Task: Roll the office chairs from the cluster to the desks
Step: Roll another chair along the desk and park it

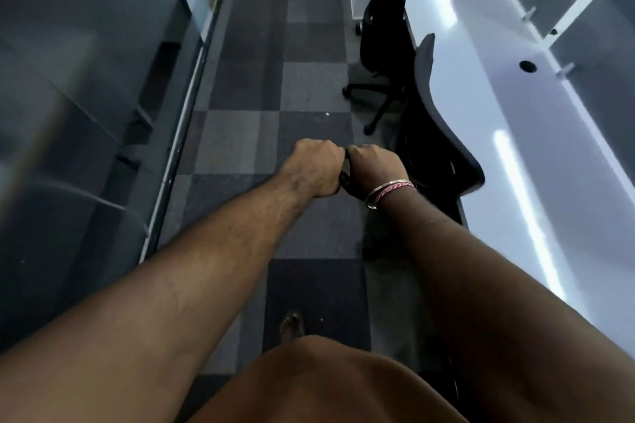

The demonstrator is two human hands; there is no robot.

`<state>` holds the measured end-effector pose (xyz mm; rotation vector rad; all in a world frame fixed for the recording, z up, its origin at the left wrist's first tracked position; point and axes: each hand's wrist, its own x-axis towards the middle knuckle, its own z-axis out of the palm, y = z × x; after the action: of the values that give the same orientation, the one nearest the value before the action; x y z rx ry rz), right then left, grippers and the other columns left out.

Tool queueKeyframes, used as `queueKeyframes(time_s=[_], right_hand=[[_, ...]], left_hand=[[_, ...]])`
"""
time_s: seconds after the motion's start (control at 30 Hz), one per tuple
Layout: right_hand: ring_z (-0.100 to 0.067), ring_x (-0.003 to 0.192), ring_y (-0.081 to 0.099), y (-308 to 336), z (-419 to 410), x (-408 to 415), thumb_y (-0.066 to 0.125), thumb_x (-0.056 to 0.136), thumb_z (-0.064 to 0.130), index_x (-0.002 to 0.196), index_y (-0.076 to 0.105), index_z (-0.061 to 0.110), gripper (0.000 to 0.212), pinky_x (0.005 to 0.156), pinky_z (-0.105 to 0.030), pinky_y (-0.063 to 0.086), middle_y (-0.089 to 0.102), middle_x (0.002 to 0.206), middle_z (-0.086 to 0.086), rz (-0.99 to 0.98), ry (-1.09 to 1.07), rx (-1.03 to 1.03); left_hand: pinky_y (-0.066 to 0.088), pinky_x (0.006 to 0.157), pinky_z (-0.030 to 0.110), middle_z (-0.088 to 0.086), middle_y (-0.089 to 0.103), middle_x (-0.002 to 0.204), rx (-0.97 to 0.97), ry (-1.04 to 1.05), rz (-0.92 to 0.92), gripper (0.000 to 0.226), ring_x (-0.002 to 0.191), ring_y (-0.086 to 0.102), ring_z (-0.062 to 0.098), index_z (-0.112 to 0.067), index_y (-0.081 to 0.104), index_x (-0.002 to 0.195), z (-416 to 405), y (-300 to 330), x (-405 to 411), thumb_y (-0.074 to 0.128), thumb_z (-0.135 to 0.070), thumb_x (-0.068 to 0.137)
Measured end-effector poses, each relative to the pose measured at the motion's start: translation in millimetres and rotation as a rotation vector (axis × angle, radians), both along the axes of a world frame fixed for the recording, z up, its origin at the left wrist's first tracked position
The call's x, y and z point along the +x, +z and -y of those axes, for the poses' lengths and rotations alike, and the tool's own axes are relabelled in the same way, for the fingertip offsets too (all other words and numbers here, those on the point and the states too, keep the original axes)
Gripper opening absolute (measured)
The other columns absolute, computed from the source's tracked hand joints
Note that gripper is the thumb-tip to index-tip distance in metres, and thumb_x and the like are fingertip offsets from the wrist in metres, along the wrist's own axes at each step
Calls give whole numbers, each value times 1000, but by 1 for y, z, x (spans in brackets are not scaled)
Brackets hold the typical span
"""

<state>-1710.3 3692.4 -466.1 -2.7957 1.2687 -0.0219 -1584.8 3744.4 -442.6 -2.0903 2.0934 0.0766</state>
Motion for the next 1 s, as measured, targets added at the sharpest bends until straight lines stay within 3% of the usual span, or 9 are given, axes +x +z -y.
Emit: queueKeyframes(time_s=[0.13, 0.37, 0.6, 1.0], right_hand=[[-27, 101, 64, -2, 72, 55, 60, 88, 45, 111, 61, 19, 35, 66, -33, 40, 68, 107, -4, -19, 6, -2], [-29, 100, 65, -7, 228, 136, 62, 85, 45, 110, 63, 18, 36, 72, -36, 49, 68, 106, -6, -27, 12, 1], [-28, 98, 66, 4, 418, 225, 61, 87, 46, 109, 64, 20, 35, 70, -35, 49, 69, 105, -4, -33, 107, -18], [-27, 93, 67, 9, 701, 384, 61, 86, 48, 108, 64, 20, 36, 68, -34, 49, 70, 101, -3, -89, 100, -49]], left_hand=[[59, 79, 42, 0, 70, 98, 23, -9, 20, 26, 89, 69, 23, -21, 66, 112, 72, 2, 55, 65, -35, 90], [59, 77, 41, 1, 72, 103, -1, -11, 30, 31, 93, 70, 25, -22, 68, 116, 228, -10, 137, 65, -39, 90], [53, 72, 37, 2, 71, 104, 7, 53, 60, 29, 94, 70, 25, -22, 67, 116, 409, 2, 218, 64, -37, 92], [60, 75, 40, 0, 71, 97, 0, 77, -2, 29, 89, 71, 25, -23, 67, 114, 695, 1, 381, 65, -38, 90]])
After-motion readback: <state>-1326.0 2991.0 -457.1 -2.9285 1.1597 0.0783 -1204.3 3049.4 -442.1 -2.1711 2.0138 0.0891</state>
